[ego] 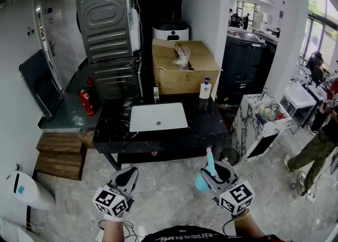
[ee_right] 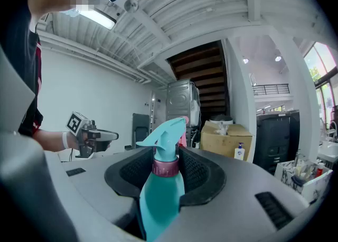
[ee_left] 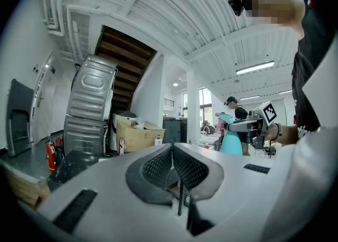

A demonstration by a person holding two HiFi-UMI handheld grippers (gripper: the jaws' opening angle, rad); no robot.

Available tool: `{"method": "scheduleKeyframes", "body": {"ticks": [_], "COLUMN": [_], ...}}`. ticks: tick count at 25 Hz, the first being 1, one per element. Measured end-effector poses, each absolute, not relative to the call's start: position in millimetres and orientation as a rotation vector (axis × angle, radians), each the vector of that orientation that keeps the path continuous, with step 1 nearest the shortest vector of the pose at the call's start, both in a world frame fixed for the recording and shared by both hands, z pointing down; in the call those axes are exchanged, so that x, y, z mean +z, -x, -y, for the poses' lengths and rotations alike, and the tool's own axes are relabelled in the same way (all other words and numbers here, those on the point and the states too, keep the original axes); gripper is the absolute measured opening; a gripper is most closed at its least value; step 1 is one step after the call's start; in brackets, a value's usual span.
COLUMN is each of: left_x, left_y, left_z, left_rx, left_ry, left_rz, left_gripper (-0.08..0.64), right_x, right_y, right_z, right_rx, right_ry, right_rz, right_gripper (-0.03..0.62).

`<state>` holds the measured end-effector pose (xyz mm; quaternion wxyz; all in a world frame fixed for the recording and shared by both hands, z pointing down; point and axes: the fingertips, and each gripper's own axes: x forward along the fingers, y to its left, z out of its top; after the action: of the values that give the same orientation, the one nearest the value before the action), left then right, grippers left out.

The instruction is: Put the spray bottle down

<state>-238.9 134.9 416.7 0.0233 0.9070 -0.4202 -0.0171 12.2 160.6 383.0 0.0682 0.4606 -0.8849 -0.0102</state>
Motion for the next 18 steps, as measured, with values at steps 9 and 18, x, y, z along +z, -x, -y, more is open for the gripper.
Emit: {"method": "scheduleKeyframes", "body": {"ticks": [9, 18], "left_x": [415.2, 417.7], "left_y": [227.9, 214.6], "left_z": [-135.5, -133.6], "left_rx": [-0.052, -0.048], "left_ry": [-2.822, -2.824], "left_rz": [1.283, 1.273], "left_gripper": [0.017, 0.017], "right_x": [380.4, 381.9], "right_y": [-17.0, -32.8], "right_z": [-161.0, -155.8], "right_rx": [-0.041, -0.028], "right_ry": [-1.368, -1.415], "right_rz": [2.671, 2.678], "right_gripper": [0.179, 0.178]}}
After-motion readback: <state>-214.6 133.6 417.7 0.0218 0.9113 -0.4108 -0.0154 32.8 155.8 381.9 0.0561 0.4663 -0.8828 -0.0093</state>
